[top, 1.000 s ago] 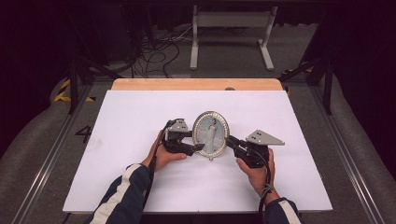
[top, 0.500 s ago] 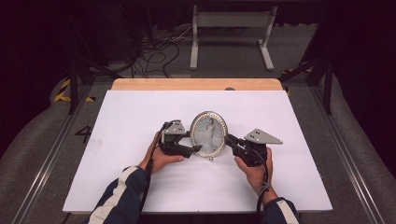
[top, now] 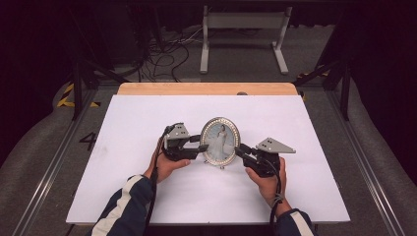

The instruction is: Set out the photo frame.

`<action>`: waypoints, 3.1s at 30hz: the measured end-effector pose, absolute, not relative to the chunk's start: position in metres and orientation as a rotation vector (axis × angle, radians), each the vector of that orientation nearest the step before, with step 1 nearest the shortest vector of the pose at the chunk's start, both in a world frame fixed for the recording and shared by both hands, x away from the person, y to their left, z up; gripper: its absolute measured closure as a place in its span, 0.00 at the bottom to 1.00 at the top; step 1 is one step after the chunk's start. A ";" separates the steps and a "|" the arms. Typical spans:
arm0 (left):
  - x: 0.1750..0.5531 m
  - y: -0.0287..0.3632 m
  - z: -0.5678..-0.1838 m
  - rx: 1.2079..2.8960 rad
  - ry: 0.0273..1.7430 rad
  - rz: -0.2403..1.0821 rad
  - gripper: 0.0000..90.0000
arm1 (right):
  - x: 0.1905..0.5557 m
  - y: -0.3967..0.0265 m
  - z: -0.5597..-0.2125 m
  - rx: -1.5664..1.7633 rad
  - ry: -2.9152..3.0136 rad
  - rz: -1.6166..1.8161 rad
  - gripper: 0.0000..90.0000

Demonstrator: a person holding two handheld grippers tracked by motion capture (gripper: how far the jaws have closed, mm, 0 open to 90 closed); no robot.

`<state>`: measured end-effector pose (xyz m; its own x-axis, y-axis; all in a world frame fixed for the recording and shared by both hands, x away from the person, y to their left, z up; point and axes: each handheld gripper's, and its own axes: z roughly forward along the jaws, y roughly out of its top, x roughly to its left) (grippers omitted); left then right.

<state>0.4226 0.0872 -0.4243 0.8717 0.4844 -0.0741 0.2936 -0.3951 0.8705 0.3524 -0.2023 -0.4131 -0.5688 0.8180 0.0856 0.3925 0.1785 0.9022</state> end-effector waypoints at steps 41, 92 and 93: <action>0.407 0.082 -0.425 2.144 0.494 0.294 0.76 | 0.361 -0.202 -0.416 1.176 2.044 1.386 0.83; 0.391 0.098 -0.426 2.090 0.505 0.368 0.81 | 0.356 -0.196 -0.409 1.018 2.116 1.235 0.79; 0.391 0.098 -0.426 2.092 0.506 0.368 0.81 | 0.356 -0.196 -0.409 1.013 2.119 1.231 0.79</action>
